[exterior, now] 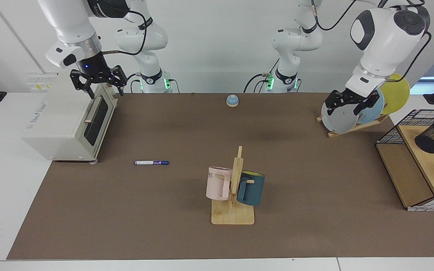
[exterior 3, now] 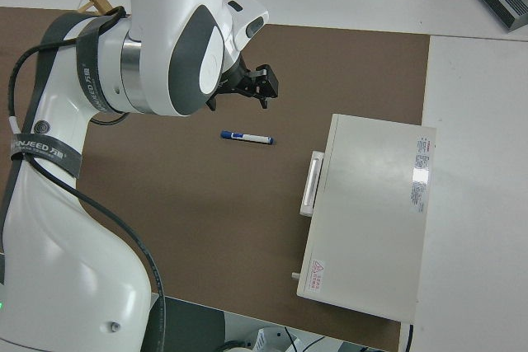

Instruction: Put markers into pen holder

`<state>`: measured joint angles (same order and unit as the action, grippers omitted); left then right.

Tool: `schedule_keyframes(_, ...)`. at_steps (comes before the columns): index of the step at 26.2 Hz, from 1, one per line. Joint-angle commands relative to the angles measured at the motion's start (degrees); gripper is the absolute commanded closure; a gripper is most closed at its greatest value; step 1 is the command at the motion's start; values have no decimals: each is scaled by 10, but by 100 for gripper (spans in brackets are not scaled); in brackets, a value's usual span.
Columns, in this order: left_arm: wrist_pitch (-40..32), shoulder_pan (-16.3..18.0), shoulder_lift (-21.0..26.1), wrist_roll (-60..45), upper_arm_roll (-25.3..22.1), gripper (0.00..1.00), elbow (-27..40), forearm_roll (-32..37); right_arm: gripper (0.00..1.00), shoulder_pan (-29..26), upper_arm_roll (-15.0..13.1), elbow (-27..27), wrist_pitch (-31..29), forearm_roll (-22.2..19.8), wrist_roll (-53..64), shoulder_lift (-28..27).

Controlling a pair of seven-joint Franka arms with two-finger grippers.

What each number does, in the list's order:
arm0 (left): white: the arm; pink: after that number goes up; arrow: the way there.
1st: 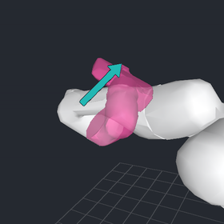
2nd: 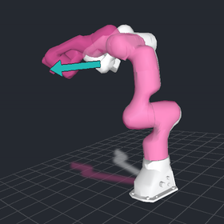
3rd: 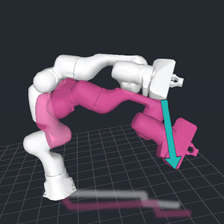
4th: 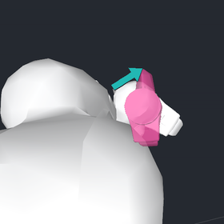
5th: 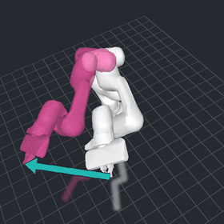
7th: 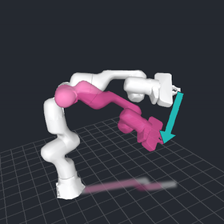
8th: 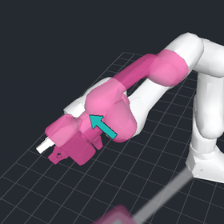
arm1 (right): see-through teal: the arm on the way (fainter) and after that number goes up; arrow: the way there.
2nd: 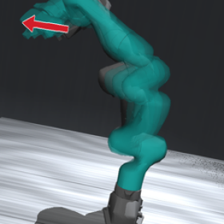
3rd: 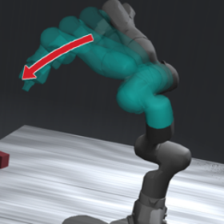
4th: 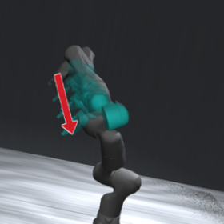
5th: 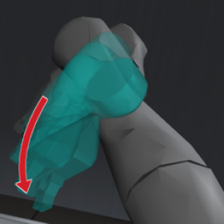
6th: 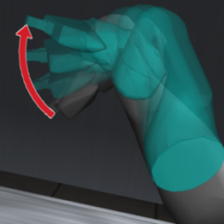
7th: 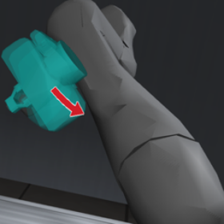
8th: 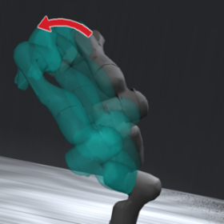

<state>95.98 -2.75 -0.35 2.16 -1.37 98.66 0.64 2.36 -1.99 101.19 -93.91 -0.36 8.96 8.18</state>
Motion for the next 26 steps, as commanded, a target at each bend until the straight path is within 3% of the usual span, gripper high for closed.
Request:
schedule_keyframes(1, 5, -7, -4, 8, -7, 0, 1, 2, 0, -3, 3, 42, -33, 4, 71, 6)
schedule_keyframes(5, 5, -7, -4, 8, -8, 0, 3, 2, 0, -3, 3, 45, -79, 2, 109, -12)
schedule_keyframes(9, 5, -7, -4, 9, -8, 0, 3, 2, 0, -3, 3, 52, -87, 5, 134, -34)
schedule_keyframes(17, 4, -7, -5, 10, -9, 0, 7, 2, 0, -7, 3, 81, -140, 11, 69, -72)
schedule_keyframes(22, 4, -7, -6, 8, -9, 0, 11, 2, 0, -2, 3, 90, -146, 9, 204, -119)
schedule_keyframes(26, 7, -7, -8, 8, -9, 0, 15, 2, 0, -6, 3, 128, -234, 6, 369, -139)
